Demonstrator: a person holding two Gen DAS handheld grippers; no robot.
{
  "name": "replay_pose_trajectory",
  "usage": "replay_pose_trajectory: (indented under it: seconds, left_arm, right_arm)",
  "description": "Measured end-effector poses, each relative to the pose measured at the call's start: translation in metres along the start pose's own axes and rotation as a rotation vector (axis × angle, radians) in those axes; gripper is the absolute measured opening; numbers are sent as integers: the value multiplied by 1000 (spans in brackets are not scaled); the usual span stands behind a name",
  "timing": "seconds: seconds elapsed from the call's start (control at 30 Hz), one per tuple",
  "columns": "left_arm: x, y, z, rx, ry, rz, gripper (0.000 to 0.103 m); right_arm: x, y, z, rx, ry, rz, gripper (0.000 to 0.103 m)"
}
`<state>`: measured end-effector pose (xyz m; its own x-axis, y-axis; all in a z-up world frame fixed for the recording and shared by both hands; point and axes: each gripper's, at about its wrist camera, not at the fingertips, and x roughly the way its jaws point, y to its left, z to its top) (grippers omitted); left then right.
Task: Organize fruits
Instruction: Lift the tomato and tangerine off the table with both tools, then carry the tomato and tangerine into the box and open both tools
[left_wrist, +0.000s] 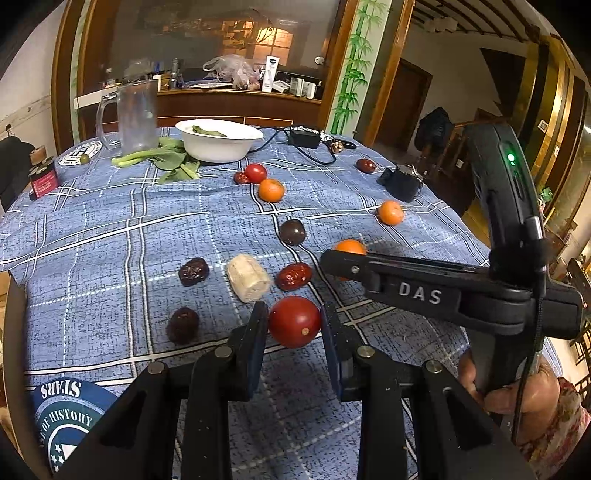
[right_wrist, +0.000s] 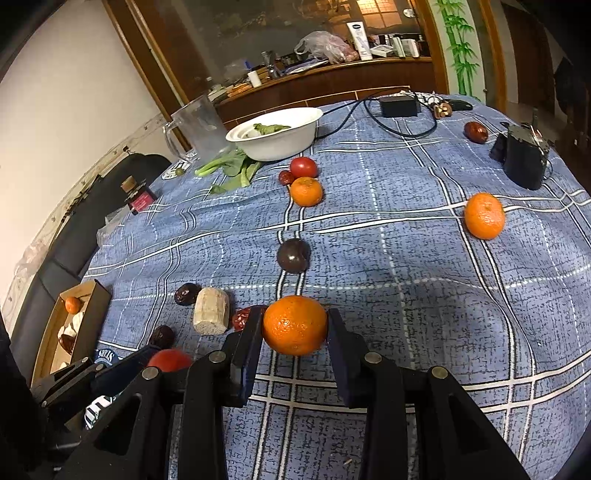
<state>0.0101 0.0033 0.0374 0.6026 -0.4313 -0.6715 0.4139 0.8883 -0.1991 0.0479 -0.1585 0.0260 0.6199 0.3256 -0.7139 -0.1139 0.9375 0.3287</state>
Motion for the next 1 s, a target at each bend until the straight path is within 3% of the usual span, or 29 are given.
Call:
replay_pose_trajectory:
  seconds: [0.2,0.47,0.77,1.0]
  left_arm:
    - [-7,-4,0,-2,-14,-33,28]
    - [-67,19,-15,-91,-90,35,28]
    - [-185,98,-56,-261,-208,266,28]
    - [-228,153,-95,-379,-236,360,28]
  right_arm:
    - [0,0,1,-22,-12,-25,36]
    - [-7,-7,-1,-8,-43,-42,36]
    - [-22,7,-13,-5,-63,-52,36]
    - [-50,74,-40,-75,-55,53,37]
